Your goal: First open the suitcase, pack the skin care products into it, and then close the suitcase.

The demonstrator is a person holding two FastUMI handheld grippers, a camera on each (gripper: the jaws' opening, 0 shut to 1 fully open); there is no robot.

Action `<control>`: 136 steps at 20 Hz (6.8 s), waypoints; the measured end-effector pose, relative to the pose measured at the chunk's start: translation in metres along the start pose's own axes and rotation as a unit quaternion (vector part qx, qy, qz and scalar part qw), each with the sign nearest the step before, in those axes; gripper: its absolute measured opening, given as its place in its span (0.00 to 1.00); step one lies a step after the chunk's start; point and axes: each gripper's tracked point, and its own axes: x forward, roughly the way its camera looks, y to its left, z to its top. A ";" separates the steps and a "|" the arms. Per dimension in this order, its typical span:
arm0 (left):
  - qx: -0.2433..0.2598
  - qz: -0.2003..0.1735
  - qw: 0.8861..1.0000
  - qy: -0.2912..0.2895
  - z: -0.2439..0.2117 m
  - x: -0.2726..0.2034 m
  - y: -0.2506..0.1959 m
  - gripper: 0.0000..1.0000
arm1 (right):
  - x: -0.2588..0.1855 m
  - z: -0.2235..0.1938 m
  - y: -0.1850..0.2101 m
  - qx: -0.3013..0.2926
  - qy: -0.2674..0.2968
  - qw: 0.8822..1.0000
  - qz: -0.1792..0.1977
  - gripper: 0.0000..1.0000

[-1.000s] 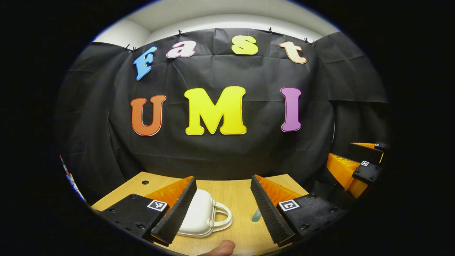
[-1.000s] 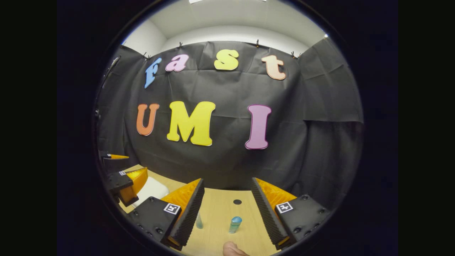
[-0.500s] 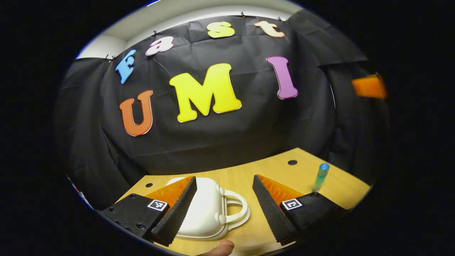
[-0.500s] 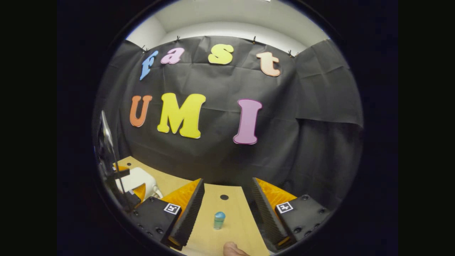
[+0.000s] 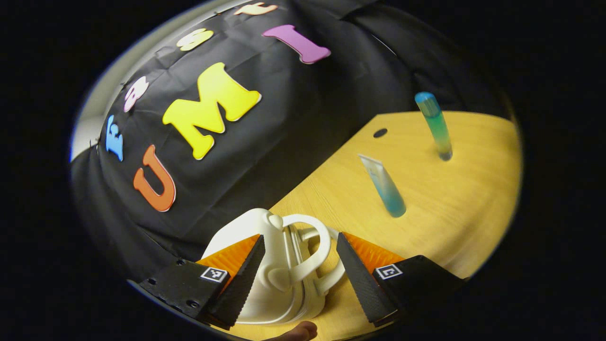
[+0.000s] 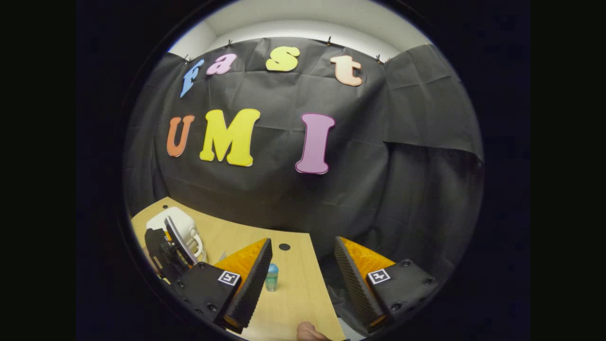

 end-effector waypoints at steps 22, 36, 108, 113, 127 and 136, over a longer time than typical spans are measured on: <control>0.149 -0.055 0.986 0.060 -0.008 0.022 0.023 0.08 | -0.026 -0.013 0.037 -0.005 0.024 0.998 -0.057 0.79; -0.057 -0.080 0.995 0.009 0.024 -0.008 0.167 0.04 | -0.017 0.021 0.124 -0.003 0.014 0.999 -0.039 0.78; -0.287 -0.299 0.910 0.011 0.075 0.006 -0.105 0.99 | 0.029 -0.134 0.052 -0.058 0.179 0.981 0.038 0.80; -0.310 -0.263 0.913 0.043 0.072 0.046 -0.141 0.99 | 0.052 -0.162 0.041 -0.066 0.205 0.975 0.044 0.80; -0.352 -0.171 0.919 0.047 0.076 0.080 -0.146 0.41 | 0.144 -0.200 0.078 0.016 0.244 0.965 0.092 0.79; -0.337 -0.184 0.922 0.044 0.084 0.029 -0.097 0.37 | 0.191 -0.229 0.096 0.037 0.257 0.963 0.080 0.78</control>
